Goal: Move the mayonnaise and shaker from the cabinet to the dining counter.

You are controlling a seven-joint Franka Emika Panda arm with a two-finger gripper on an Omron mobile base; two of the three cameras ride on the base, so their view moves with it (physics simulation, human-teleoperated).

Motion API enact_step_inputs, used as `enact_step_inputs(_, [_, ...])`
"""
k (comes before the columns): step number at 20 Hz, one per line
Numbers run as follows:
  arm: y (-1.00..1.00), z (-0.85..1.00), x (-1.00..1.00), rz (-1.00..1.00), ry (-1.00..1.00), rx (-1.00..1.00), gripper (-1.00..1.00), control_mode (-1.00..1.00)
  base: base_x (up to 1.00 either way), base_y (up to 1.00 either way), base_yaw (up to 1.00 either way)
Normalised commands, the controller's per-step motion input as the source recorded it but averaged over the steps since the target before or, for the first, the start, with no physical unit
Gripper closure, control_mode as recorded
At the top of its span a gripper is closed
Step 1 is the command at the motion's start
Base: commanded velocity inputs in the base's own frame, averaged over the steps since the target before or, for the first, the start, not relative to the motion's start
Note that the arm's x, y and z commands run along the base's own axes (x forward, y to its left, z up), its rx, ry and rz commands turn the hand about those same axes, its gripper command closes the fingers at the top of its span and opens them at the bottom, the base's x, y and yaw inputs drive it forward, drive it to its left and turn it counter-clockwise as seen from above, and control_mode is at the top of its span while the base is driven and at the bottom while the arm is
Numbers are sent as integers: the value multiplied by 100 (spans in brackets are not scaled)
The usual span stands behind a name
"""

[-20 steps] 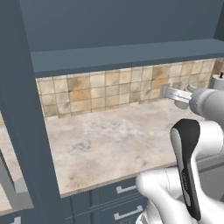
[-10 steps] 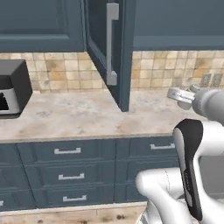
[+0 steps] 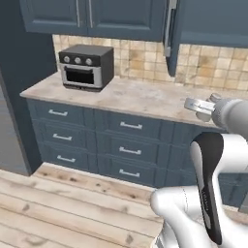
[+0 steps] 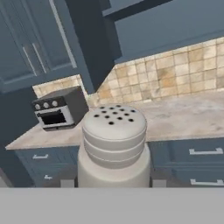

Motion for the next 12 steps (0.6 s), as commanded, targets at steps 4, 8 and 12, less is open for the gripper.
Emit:
enact_step_inputs(4, [0,0,0,0,0,0,100,100,-90,11,74])
enact_step_inputs(8, [0,0,0,0,0,0,100,100,-55,10,93])
enact_step_inputs(12, [0,0,0,0,0,0,100,100,-5,0,98])
